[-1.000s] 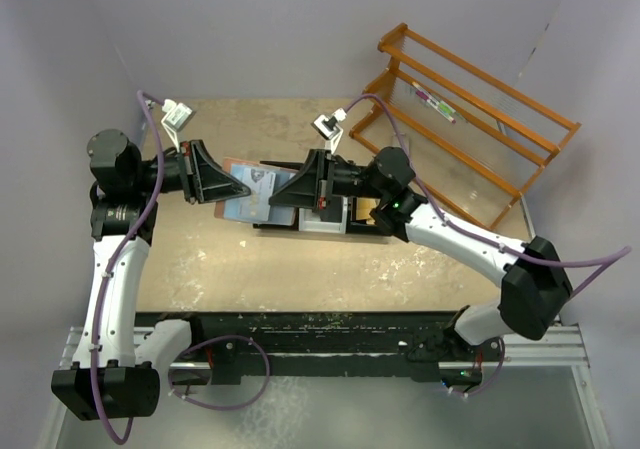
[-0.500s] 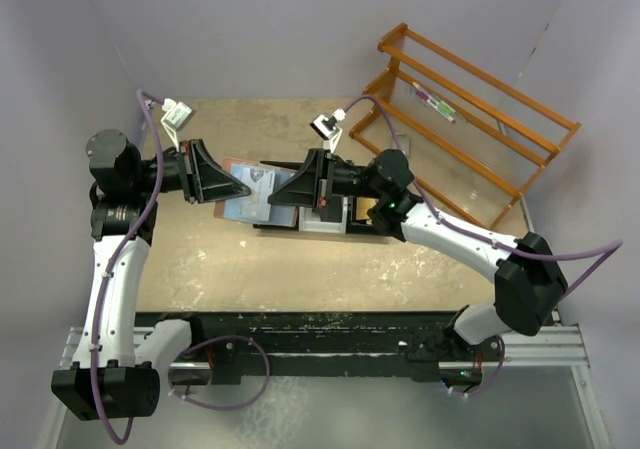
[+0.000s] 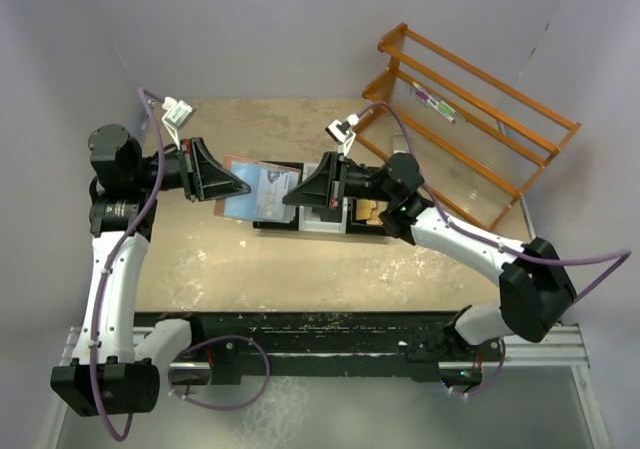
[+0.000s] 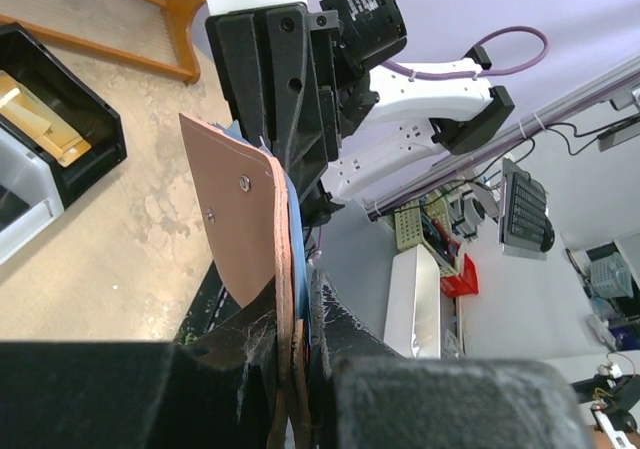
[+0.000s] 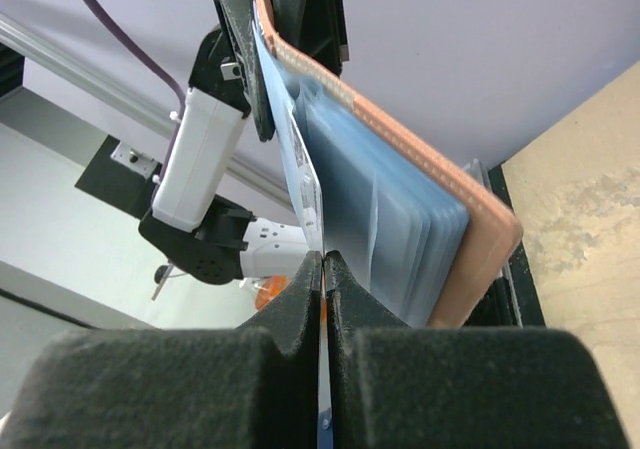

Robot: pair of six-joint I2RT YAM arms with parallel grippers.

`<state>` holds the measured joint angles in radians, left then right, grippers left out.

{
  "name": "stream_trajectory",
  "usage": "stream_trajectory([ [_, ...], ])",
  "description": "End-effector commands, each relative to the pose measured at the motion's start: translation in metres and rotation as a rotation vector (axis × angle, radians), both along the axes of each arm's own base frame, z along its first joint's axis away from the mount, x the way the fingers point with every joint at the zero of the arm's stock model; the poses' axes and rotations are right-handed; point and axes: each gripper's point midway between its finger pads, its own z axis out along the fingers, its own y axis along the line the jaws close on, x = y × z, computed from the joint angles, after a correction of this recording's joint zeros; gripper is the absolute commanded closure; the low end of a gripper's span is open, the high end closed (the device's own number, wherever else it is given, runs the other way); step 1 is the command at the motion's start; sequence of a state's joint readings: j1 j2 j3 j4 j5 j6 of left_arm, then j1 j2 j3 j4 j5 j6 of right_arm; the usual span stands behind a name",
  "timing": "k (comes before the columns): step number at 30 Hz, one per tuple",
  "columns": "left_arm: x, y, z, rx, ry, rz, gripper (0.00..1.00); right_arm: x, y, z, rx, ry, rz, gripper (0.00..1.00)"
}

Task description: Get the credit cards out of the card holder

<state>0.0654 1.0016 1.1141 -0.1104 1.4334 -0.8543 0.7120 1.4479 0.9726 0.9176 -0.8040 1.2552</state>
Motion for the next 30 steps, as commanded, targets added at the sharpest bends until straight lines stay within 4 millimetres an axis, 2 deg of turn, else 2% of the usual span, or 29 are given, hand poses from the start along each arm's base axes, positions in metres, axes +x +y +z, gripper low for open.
stream_trajectory([
  [1,0.005,0.002,0.010,0.029,-0.084,0.032,1.00,-0.005,-0.013,0.013,0.027,-0.059,-0.019,1.00],
  [6,0.034,0.014,-0.007,0.178,-0.147,0.214,1.00,-0.002,-0.024,0.009,0.009,-0.061,-0.049,1.00],
  [9,0.061,0.037,-0.023,0.345,-0.189,0.399,1.00,0.004,-0.031,0.003,-0.017,-0.059,-0.078,1.00],
  [13,0.079,0.066,-0.034,0.517,-0.268,0.557,1.00,0.017,-0.035,-0.012,-0.089,-0.048,-0.131,1.00],
  [16,0.081,0.076,-0.035,0.573,-0.318,0.601,1.00,0.032,-0.032,-0.029,-0.180,-0.034,-0.177,1.00],
  [17,0.081,0.078,-0.035,0.584,-0.328,0.607,1.00,0.041,-0.031,-0.049,-0.263,0.003,-0.208,1.00],
  [18,0.080,0.079,-0.035,0.591,-0.333,0.611,1.00,0.052,-0.031,-0.054,-0.317,-0.011,-0.245,1.00],
  [19,0.079,0.080,-0.035,0.598,-0.337,0.615,1.00,0.063,-0.030,-0.070,-0.389,-0.002,-0.273,1.00],
  [21,0.078,0.081,-0.034,0.607,-0.349,0.620,1.00,0.088,-0.029,-0.089,-0.479,-0.009,-0.352,1.00],
  [23,0.076,0.082,-0.032,0.610,-0.358,0.627,1.00,0.104,-0.026,-0.110,-0.549,0.007,-0.378,1.00],
  [27,0.066,0.074,-0.028,0.582,-0.371,0.582,1.00,0.130,-0.014,-0.144,-0.635,0.029,-0.398,1.00],
  [30,0.054,0.064,-0.022,0.539,-0.382,0.530,1.00,0.145,0.001,-0.161,-0.683,0.028,-0.394,1.00],
])
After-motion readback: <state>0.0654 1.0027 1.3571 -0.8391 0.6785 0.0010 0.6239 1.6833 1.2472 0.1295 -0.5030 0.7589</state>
